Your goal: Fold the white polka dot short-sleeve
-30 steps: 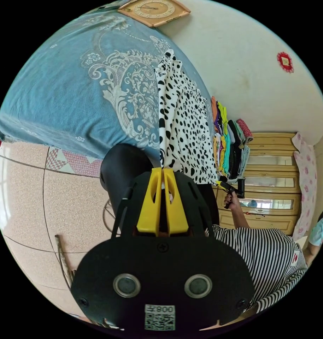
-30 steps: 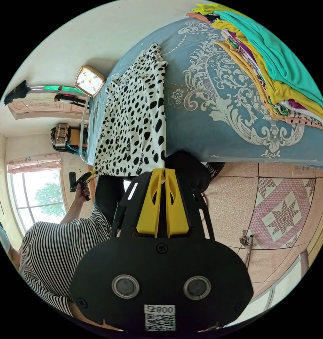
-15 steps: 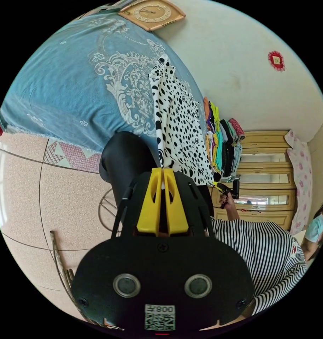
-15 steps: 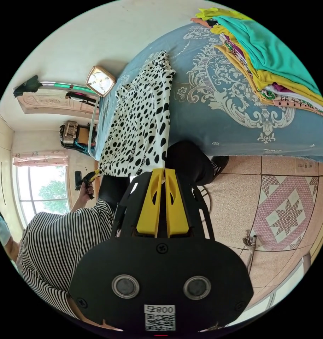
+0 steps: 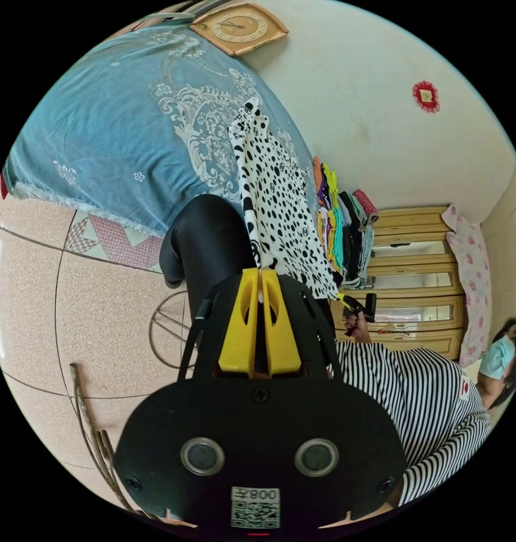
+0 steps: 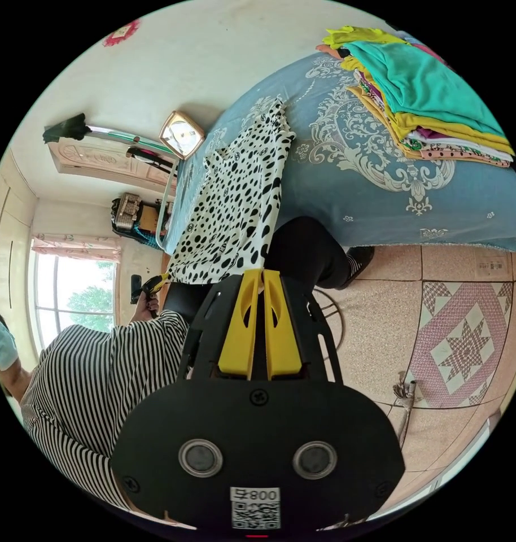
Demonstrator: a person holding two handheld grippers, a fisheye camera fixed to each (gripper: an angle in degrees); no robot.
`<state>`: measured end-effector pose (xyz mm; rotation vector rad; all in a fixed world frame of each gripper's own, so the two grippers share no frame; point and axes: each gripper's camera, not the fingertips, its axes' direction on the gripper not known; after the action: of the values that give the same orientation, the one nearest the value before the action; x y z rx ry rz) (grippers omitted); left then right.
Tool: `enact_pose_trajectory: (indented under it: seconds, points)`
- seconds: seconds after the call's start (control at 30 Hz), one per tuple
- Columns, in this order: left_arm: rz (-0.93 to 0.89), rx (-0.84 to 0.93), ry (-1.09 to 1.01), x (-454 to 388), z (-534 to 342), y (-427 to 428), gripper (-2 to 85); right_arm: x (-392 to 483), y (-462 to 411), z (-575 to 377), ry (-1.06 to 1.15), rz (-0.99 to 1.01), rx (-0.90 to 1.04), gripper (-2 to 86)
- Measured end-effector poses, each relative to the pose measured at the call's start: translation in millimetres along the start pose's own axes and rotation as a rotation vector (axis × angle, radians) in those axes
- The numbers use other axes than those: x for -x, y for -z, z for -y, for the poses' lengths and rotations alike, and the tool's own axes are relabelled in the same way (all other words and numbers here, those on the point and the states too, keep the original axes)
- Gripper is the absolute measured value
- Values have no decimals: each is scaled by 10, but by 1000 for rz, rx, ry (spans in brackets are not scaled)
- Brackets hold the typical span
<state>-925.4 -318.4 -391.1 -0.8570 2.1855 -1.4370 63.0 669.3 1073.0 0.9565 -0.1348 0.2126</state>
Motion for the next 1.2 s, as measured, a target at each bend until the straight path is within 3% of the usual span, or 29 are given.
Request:
enact_pose_trajectory:
  seconds: [0.6,1.2]
  points:
    - [-16,12,24,-14,524,-87,6,-247,12,510,-26,26,-24,6]
    - [-53,-3,-8,-128,1860,-229,6,-224,-18,2108,38,34,-39,7]
